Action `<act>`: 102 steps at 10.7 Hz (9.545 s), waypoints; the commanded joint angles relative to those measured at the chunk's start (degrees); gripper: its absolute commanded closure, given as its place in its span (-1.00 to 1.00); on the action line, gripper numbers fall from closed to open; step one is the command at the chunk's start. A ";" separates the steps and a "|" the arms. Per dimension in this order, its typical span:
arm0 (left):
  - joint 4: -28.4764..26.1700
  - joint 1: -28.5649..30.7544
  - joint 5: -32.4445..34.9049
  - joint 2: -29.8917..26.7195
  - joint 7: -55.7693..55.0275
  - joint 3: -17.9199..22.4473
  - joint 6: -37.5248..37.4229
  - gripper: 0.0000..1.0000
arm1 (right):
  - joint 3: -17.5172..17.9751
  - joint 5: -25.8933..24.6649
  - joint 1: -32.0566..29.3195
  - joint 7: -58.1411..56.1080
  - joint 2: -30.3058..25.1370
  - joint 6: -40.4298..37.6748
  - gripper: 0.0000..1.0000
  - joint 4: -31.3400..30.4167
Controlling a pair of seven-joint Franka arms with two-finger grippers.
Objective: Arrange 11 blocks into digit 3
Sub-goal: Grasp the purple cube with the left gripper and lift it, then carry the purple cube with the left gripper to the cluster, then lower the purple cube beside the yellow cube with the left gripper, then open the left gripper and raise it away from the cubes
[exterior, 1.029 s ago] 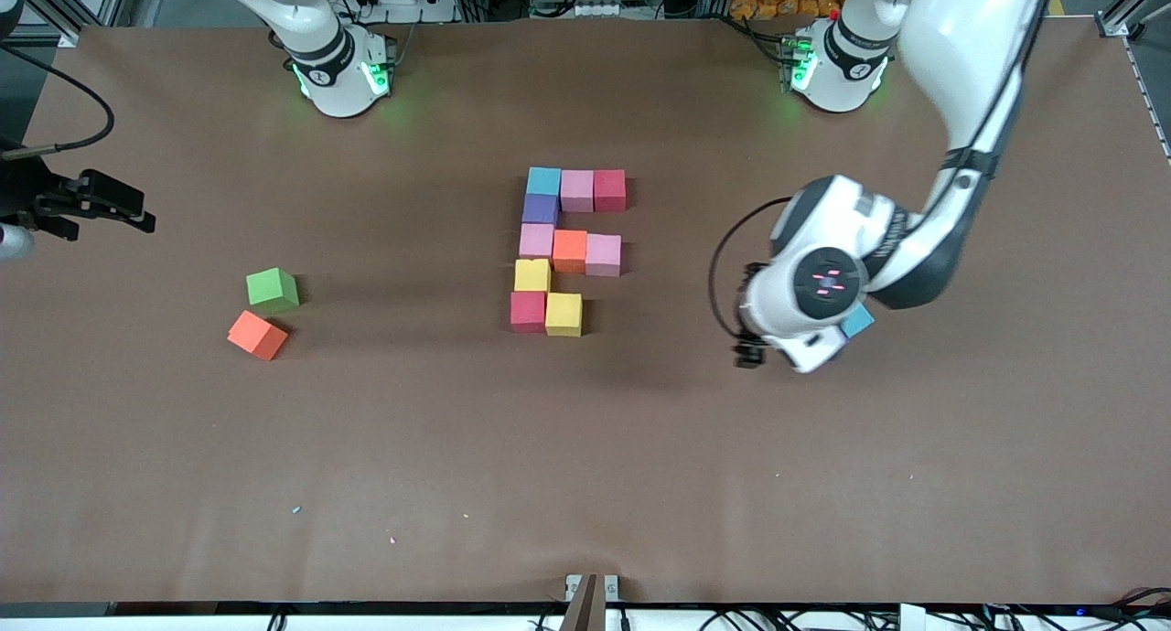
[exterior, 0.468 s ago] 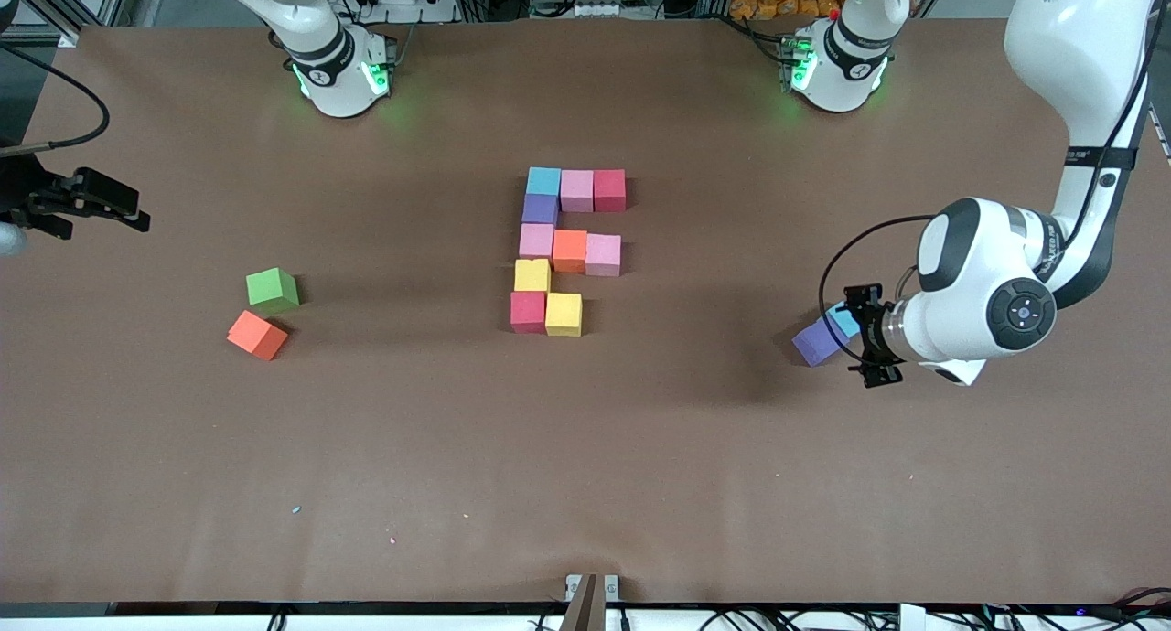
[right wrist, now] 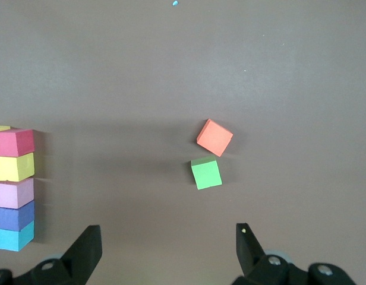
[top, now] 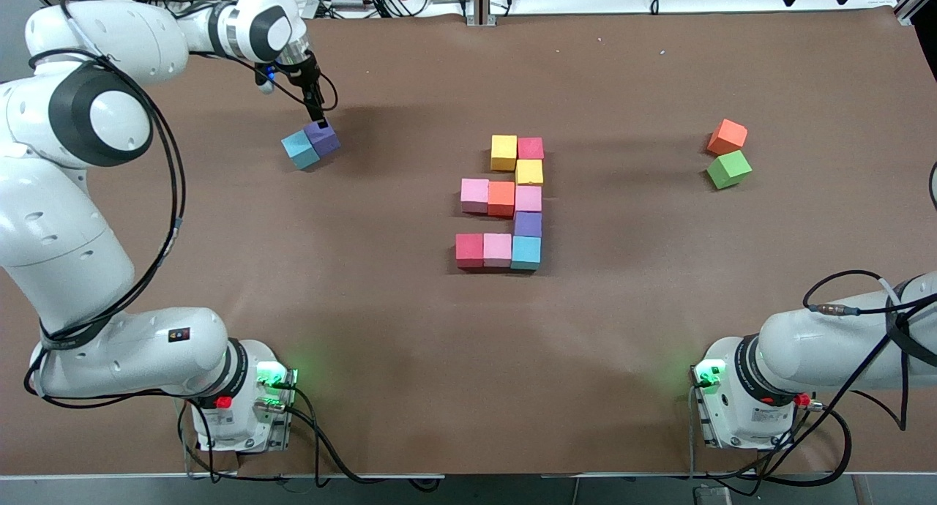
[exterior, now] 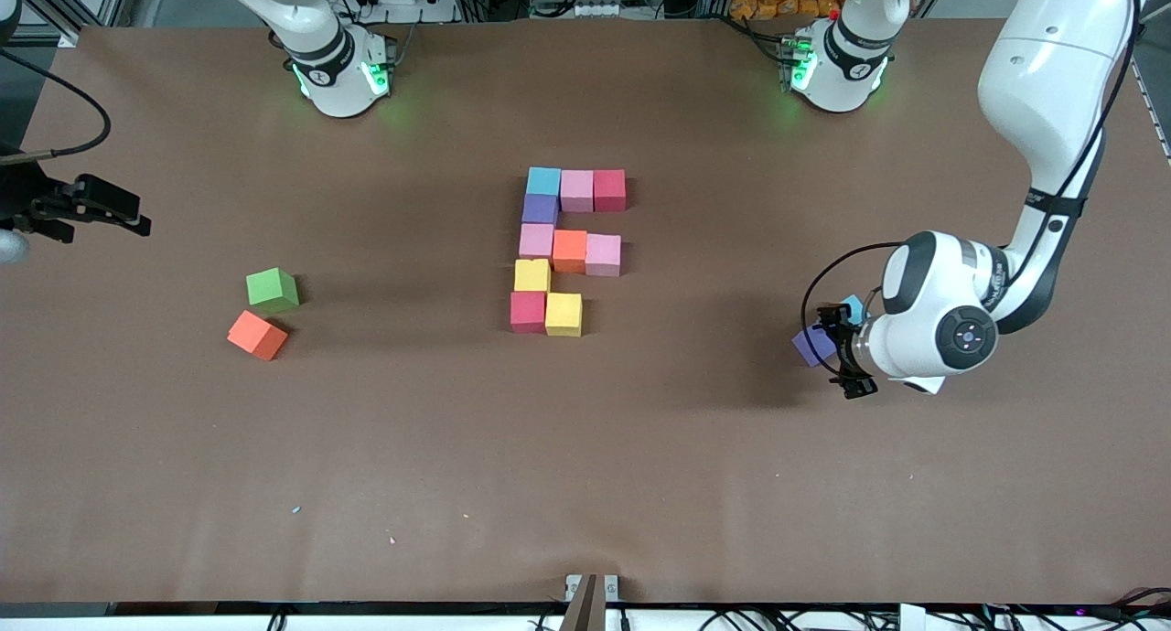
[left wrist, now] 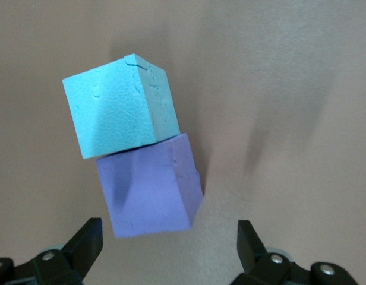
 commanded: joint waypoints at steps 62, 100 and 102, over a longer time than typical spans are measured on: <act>25.72 -43.24 9.81 18.14 -18.71 6.63 1.58 -0.03 | 0.39 -2.49 -2.59 0.74 0.27 -0.14 -1.00 1.53; 21.00 -8.79 4.19 -22.00 79.15 6.80 -28.83 -1.00 | 0.56 -1.61 -3.21 0.04 0.18 3.20 -1.00 0.82; 16.60 -6.78 0.07 -27.97 87.51 8.03 -28.83 -1.00 | 0.56 -1.61 -3.03 0.04 0.18 3.37 -1.00 0.82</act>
